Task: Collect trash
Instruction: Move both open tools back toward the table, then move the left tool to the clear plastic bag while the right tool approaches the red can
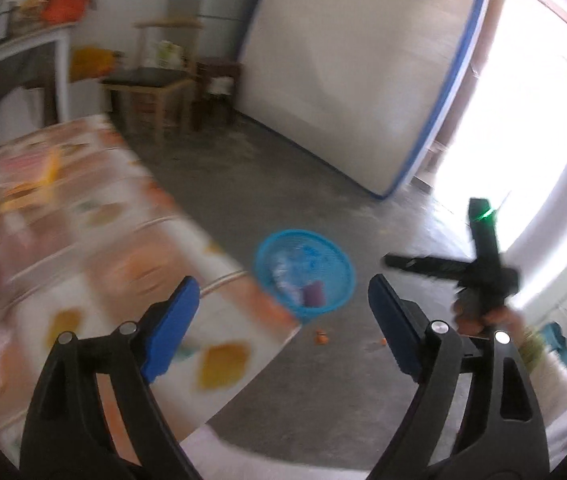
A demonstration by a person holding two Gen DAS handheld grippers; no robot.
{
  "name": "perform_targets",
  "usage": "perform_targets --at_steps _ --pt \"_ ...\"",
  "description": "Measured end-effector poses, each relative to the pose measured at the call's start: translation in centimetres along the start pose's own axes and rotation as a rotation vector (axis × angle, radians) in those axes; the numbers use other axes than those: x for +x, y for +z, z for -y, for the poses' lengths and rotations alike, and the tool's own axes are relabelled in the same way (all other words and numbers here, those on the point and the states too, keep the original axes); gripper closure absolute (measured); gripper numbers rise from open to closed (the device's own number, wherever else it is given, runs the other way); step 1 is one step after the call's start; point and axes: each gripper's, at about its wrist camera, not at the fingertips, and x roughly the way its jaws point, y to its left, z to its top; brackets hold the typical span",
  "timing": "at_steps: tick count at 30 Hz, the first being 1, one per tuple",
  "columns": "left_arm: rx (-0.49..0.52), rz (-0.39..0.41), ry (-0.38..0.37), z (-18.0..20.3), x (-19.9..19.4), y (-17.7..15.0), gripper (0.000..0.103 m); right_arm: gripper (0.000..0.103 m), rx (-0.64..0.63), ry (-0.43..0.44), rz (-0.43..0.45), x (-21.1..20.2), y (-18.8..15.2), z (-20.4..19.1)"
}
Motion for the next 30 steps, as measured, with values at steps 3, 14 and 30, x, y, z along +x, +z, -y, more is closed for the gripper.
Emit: perform_targets --at_steps 3,14,30 --pt "-0.02 0.037 0.055 -2.0 -3.0 -1.6 0.02 0.023 -0.096 0.023 0.009 -0.7 1.0 -4.8" --pt "-0.17 0.183 0.239 -8.4 -11.3 -5.9 0.02 0.008 -0.469 -0.038 -0.022 0.2 -0.7 -23.2" --pt "-0.405 0.226 0.386 -16.0 -18.5 -11.2 0.02 0.007 -0.759 -0.134 0.01 1.9 -4.7 -39.6"
